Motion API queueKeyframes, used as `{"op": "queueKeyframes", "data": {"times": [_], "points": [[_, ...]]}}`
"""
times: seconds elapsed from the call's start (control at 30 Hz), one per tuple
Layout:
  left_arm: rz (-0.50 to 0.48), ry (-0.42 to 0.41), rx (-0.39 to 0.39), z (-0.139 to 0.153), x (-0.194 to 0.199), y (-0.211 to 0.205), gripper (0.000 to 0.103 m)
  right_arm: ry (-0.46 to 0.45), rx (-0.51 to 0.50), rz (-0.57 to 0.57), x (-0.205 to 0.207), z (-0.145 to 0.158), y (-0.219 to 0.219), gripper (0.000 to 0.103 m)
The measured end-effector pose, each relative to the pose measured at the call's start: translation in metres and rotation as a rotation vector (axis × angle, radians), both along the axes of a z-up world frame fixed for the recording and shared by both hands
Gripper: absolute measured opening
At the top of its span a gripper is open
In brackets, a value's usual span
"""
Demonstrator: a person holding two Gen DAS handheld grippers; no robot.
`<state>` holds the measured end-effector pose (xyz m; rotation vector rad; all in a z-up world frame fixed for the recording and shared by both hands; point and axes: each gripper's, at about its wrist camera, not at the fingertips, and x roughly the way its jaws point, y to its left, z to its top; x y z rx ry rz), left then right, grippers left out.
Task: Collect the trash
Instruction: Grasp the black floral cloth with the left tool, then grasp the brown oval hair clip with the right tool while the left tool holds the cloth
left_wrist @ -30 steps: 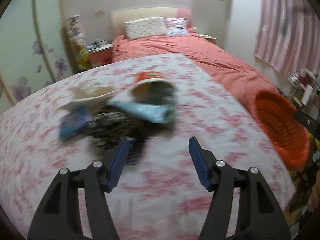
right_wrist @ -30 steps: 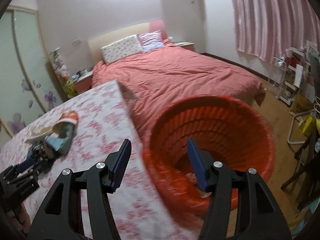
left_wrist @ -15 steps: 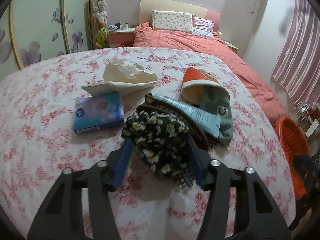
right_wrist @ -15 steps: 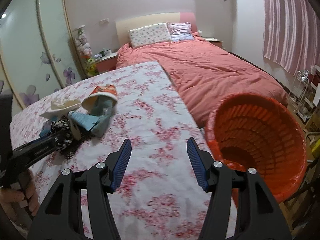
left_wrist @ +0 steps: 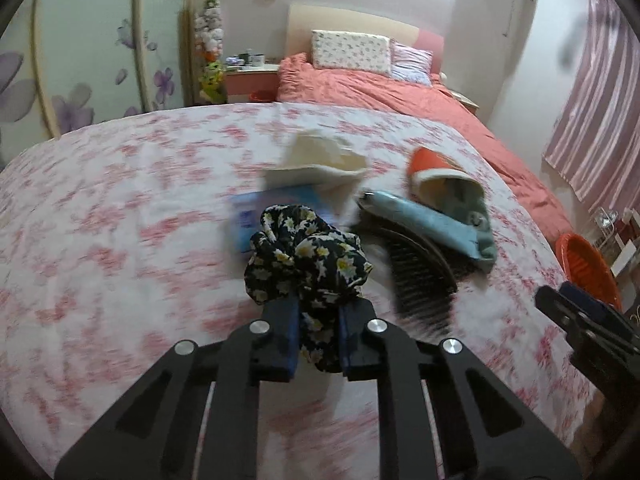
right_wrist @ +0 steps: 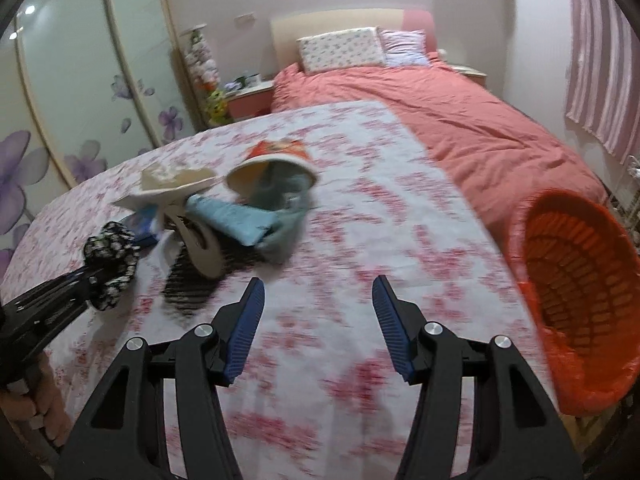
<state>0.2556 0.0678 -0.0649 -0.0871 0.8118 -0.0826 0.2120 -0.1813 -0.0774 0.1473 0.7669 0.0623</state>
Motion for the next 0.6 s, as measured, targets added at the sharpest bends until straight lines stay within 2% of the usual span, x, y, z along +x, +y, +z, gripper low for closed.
{"op": "queueKeyframes", "data": {"times": [0.13,0.33,0.6], "points": [[0.064,-0.013,0.030,0.002,-0.007,0.039,0.016,0.006,0.016,0.064,0.011,0.000,0.027,0.055],[0.162,0.036,0.032,-0.011,0.009,0.088,0.017,0.026,0.037,0.131,0.035,-0.002,0.061,0.054],[0.172,0.062,0.018,-0.022,0.019,0.099,0.026,0.052,-0.008,0.160,0.061,-0.008,0.086,0.054]]}}
